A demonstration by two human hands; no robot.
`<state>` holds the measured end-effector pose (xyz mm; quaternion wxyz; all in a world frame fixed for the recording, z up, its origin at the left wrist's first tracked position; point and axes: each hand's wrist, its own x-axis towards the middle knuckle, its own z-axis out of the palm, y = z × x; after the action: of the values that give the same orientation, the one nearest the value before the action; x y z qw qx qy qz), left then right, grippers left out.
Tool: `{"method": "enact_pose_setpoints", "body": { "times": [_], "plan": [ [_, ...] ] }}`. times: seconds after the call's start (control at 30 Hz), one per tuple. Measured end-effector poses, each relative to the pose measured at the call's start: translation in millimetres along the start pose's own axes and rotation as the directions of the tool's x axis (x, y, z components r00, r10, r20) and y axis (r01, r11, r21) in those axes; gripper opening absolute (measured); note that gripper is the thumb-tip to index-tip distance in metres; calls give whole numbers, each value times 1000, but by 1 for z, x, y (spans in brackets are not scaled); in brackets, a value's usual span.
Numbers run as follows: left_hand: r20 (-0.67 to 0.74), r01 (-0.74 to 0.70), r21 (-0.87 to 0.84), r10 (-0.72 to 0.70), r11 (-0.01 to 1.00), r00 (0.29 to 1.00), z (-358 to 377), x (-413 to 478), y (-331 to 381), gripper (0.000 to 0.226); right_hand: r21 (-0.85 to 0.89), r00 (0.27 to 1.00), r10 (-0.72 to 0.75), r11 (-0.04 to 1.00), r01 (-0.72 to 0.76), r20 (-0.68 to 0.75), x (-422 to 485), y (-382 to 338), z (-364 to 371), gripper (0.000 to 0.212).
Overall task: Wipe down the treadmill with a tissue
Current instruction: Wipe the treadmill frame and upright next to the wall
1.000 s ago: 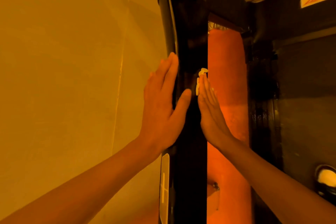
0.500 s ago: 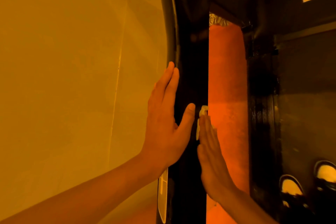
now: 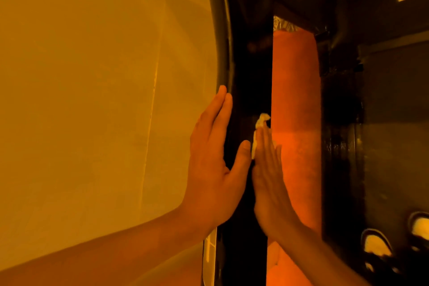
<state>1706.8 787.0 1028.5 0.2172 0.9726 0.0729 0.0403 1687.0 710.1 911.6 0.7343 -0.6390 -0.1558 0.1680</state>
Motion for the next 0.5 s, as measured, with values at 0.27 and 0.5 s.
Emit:
{"method": "enact_pose_setpoints", "body": {
  "times": [0.27, 0.5],
  "plan": [
    [-14, -3, 14, 3, 1000, 1000, 0, 0, 0, 59, -161, 997, -52, 986, 41, -62, 196, -11, -48, 61],
    [-15, 6, 4, -6, 1000, 1000, -1, 0, 6, 55, 18, 993, -109, 994, 108, 54, -1, -20, -6, 61]
  ]
}}
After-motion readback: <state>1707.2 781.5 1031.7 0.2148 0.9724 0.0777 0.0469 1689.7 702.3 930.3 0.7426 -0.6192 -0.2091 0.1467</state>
